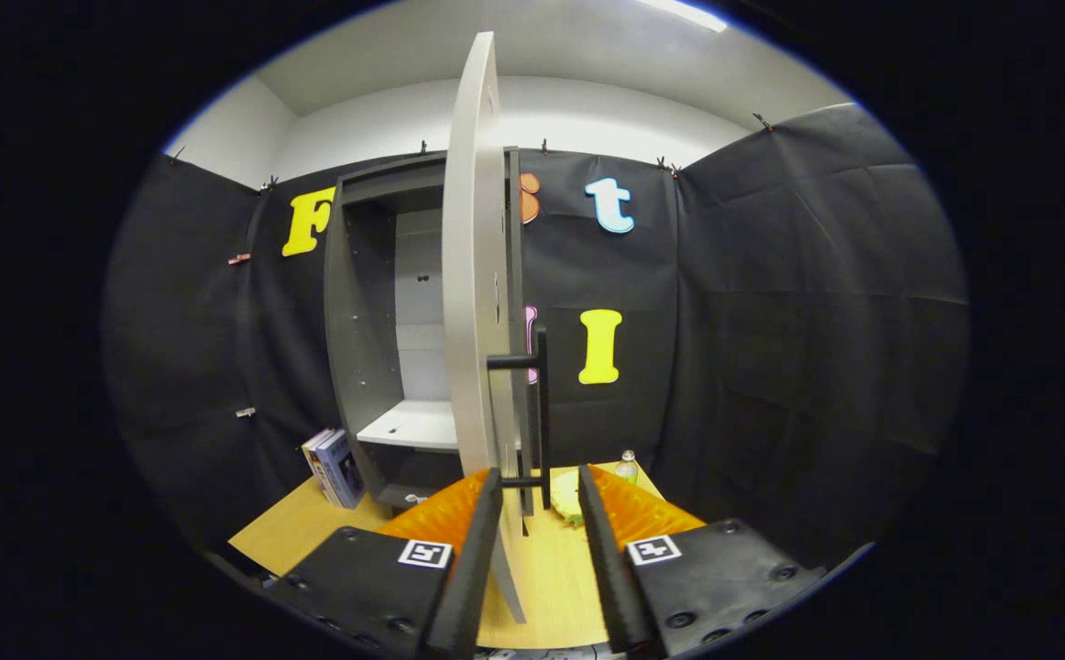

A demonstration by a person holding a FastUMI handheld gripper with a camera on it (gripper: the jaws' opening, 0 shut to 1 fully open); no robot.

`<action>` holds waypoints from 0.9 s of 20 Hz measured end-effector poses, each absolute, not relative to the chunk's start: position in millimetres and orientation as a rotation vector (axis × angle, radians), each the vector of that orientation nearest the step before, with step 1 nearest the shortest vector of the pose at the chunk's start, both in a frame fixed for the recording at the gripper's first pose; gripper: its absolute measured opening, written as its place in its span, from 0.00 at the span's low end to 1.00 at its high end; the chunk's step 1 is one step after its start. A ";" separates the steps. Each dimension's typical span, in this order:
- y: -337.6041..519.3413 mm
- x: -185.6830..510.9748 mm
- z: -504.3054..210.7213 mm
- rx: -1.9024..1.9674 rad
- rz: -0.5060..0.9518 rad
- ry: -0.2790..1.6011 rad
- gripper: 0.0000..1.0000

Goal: Open the shoe cabinet door, grab the shoes and put them into the shoe cabinet, then close the shoe cabinet door.

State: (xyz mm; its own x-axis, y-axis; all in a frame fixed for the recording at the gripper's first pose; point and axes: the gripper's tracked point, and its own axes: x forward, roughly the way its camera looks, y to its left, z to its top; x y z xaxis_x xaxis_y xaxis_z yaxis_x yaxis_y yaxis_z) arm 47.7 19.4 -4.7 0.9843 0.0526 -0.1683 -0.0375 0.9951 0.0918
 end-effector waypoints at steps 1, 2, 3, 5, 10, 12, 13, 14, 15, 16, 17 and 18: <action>23.8 40.1 -9.5 0.088 0.059 0.196 0.65; 26.4 33.1 -15.2 0.085 0.060 0.220 0.77; 28.6 26.1 -20.3 0.078 0.072 0.243 0.88; 35.8 14.4 -34.8 0.075 0.085 0.308 1.00; 73.2 -18.1 -61.7 0.146 0.178 0.471 1.00; 88.5 -22.0 -72.1 0.168 0.212 0.511 1.00; 94.8 -22.6 -78.1 0.171 0.225 0.530 1.00; 99.9 -23.6 -84.6 0.174 0.236 0.552 0.99; 105.6 -25.5 -92.2 0.174 0.246 0.575 0.98; 109.7 -26.7 -99.6 0.171 0.250 0.601 0.99; 114.9 -28.9 -107.3 0.167 0.260 0.628 0.99; 119.0 -29.3 -111.6 0.172 0.268 0.644 0.99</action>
